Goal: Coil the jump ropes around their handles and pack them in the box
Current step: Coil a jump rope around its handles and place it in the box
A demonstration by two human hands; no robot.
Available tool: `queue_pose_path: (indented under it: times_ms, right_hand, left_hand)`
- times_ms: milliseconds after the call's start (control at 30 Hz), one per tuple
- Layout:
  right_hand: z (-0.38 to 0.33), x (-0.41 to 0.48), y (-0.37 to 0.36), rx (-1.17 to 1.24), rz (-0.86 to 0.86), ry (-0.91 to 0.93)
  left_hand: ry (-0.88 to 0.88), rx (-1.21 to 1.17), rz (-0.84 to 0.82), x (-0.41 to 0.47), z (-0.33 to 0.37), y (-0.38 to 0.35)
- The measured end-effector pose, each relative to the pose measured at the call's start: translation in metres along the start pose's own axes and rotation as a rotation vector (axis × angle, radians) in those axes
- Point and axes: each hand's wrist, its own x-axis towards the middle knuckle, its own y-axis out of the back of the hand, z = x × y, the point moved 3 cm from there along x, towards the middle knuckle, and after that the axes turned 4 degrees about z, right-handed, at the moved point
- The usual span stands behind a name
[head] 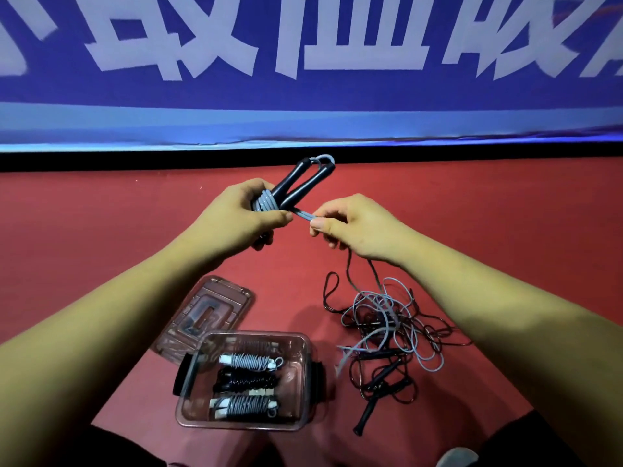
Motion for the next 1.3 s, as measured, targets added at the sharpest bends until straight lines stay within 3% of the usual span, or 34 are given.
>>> queue_pose_path:
  times_ms: [233, 400, 600, 767, 933, 1100, 1300]
  right_hand:
    - [-0.015, 0.002, -0.009, -0.234, 0.052, 0.018]
    - [-0.022, -0.008, -0.01, -0.573, 0.105, 0.156]
    - [-0.031, -0.014, -0.005, -0.668, 0.13, 0.262]
    - [-0.029, -0.011, -0.003, -0.686, 0.048, 0.297]
    - [-0.019, -0.003, 0.004, -0.511, -0.111, 0.257]
    - [0.003, -0.003, 0.015, -0.104, -0.313, 0.089]
    - [0.019, -0.004, 0.02, 0.197, -0.303, 0.013]
  left_hand:
    - [-0.042, 0.424, 0.125, 0.01, -0.009, 0.004]
    - [-0.06, 0.725, 0.13, 0.013, -0.011, 0.003]
    - [0.157, 0.781, -0.199, 0.006, -0.017, -0.011]
    - [-0.025, 1.008, -0.417, -0.006, -0.019, -0.036]
    - [-0.113, 0.859, -0.582, -0.016, -0.012, -0.047]
    - [0.009, 0.443, -0.785, -0.028, -0.005, -0.045]
    - [0.043, 0.024, -0.753, -0.032, 0.005, -0.046]
